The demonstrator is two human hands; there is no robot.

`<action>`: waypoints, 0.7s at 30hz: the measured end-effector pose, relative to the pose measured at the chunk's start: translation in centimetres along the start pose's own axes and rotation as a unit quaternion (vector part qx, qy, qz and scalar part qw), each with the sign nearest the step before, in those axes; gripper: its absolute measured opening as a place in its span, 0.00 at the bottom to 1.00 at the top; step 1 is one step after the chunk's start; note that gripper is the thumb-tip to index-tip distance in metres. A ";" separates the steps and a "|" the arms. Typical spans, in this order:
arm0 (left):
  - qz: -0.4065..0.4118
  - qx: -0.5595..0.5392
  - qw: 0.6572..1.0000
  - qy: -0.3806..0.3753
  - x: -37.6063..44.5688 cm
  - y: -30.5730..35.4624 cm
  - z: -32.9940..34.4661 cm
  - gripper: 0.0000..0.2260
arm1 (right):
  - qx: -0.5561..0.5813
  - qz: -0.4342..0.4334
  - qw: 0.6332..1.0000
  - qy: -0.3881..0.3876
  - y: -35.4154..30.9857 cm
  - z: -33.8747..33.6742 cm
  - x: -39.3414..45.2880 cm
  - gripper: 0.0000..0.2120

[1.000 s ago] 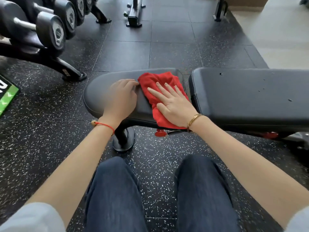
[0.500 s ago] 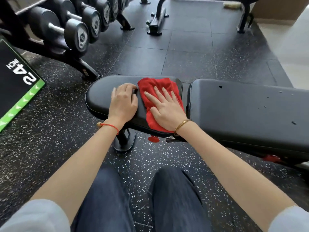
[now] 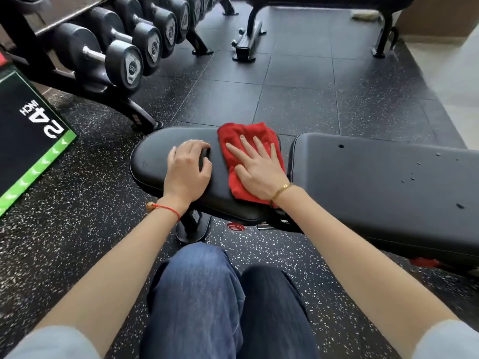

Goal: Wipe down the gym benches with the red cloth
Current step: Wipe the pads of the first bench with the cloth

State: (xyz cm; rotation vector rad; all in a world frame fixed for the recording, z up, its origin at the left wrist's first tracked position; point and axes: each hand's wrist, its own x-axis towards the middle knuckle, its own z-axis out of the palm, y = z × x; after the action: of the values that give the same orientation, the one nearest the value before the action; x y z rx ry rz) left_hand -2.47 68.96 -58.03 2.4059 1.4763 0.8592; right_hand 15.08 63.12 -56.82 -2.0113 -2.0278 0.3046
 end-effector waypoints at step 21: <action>0.014 0.034 0.999 0.001 -0.4 0.0 0.2 0.16 | 0.165 0.062 0.980 0.095 1.7 -0.4 -2.4 0.30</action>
State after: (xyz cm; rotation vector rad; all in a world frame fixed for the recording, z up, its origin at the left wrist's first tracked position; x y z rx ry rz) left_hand -2.52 68.61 -58.36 2.4799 1.4992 0.8295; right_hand 16.83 60.68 -57.16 -1.8814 -1.6210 0.4258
